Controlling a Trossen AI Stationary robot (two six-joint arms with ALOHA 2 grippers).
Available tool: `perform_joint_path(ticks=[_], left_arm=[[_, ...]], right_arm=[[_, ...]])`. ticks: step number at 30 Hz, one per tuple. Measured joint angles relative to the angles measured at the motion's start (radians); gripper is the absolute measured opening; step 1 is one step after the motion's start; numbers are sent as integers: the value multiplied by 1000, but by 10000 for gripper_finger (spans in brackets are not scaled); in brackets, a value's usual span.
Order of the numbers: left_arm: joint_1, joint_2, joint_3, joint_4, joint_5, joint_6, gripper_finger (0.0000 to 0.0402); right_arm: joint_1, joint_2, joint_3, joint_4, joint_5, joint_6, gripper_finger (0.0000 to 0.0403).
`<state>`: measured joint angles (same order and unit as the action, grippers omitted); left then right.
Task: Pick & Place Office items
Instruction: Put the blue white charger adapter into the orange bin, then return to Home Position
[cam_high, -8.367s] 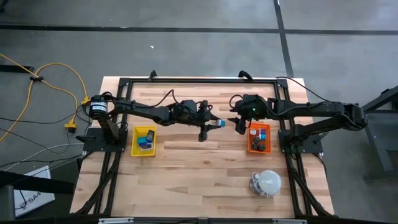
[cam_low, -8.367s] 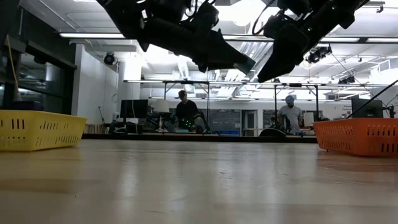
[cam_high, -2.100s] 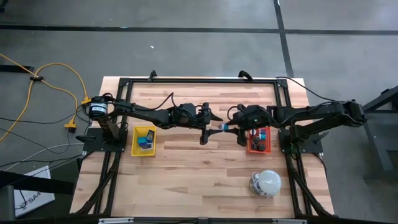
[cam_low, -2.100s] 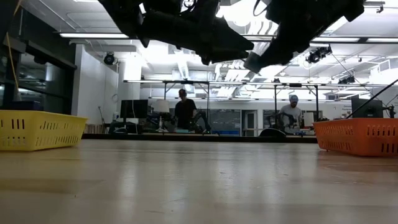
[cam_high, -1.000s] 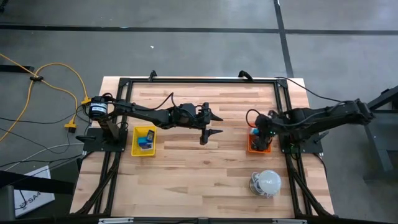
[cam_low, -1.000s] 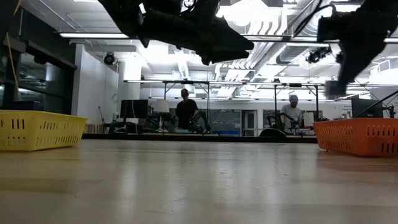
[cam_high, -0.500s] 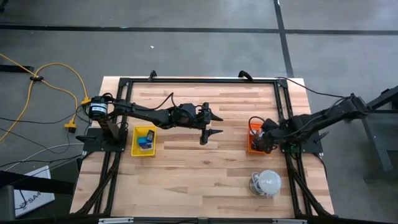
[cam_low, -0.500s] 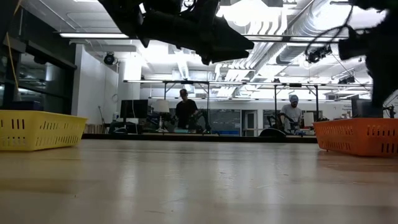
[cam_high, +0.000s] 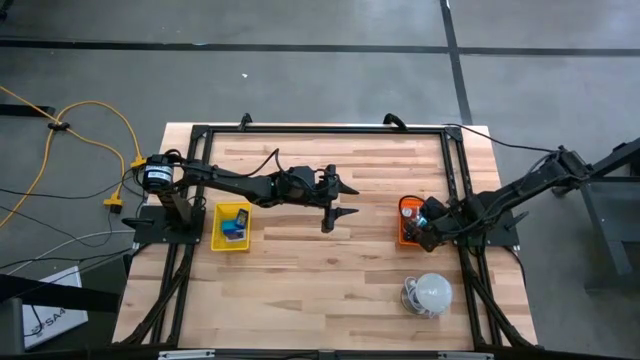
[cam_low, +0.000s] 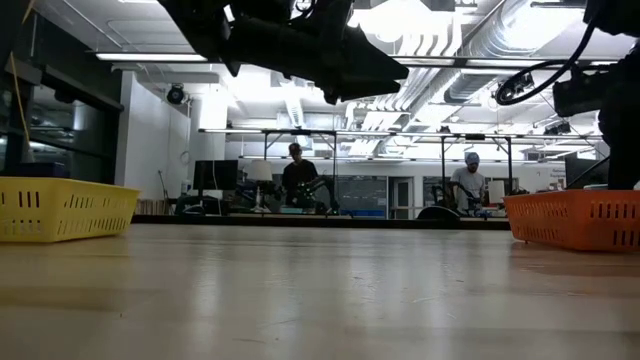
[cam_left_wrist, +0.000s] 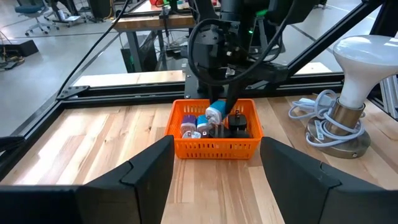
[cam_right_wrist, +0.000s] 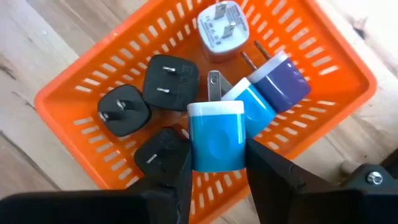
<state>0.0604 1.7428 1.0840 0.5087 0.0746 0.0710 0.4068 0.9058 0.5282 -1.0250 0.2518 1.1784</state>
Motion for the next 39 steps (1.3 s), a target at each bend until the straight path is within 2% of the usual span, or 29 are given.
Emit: perform_joint_path(ticks=[16,31,35,39], left_arm=[[0,0,0,0,0,0,232],[0,0,0,1,0,-46,232],[0,0,0,1,0,-46,232],[0,0,0,1,0,-46,232]], right_arm=[[0,0,0,-3,-16,-1,192],[-1,0,0,32,-48,-47,192],[-1,-2,5,34,-79,-87,188],[-3,-2,34,34,-62,-135,183]])
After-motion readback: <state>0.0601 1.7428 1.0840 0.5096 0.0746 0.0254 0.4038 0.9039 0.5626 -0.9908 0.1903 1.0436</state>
